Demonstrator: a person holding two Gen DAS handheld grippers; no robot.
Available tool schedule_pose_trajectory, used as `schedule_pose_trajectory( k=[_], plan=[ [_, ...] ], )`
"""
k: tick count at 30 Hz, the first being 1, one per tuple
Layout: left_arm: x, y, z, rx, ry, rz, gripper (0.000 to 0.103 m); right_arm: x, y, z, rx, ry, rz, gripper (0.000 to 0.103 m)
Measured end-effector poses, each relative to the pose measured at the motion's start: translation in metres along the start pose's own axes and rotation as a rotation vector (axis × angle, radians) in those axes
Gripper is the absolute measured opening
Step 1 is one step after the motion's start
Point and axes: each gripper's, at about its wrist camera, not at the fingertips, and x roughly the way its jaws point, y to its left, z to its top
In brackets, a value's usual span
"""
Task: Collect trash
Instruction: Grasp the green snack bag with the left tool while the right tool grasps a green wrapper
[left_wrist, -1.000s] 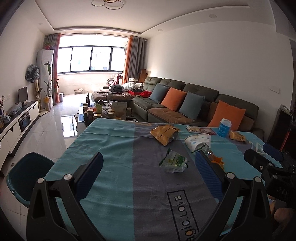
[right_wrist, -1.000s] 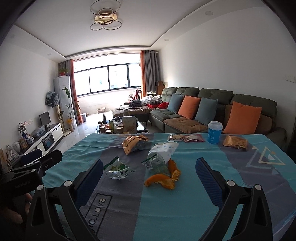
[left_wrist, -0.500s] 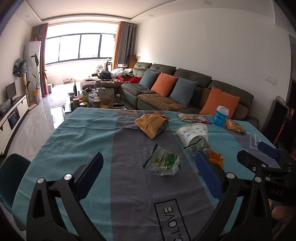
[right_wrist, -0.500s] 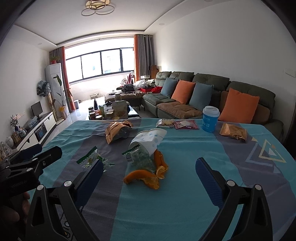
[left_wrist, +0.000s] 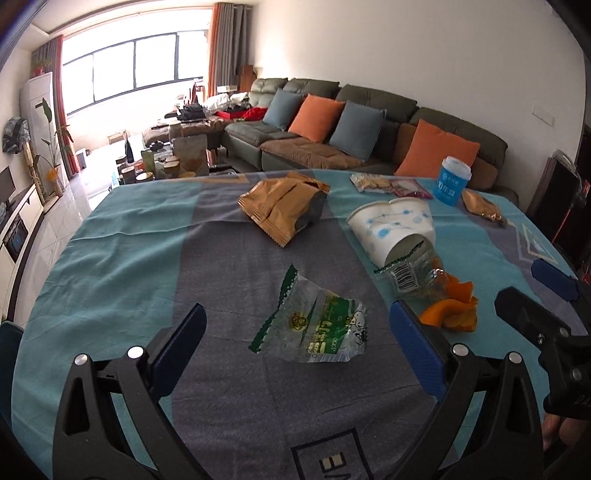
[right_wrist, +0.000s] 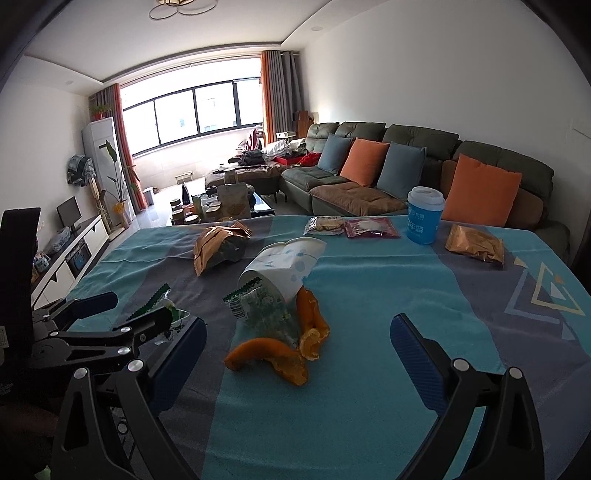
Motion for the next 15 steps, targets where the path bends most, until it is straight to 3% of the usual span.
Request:
schedule_pose_trajectory(
  k=[3, 8, 15],
  plan=[
    [0.012, -0.003, 0.000, 0.019, 0.050, -0.022, 0.097, 0.012, 0.000, 0.007, 0.011, 0.018, 0.026, 0.096],
    [0.027, -0.007, -0.001, 0.026, 0.114, -0.036, 0.081, 0.032, 0.007, 0.018, -0.005, 0.056, 0.089, 0.092],
    [0.035, 0.000, -0.004, -0.010, 0.151, -0.071, 0.066, 0.057, 0.014, 0.018, -0.022, 0.132, 0.156, 0.077]
  ],
)
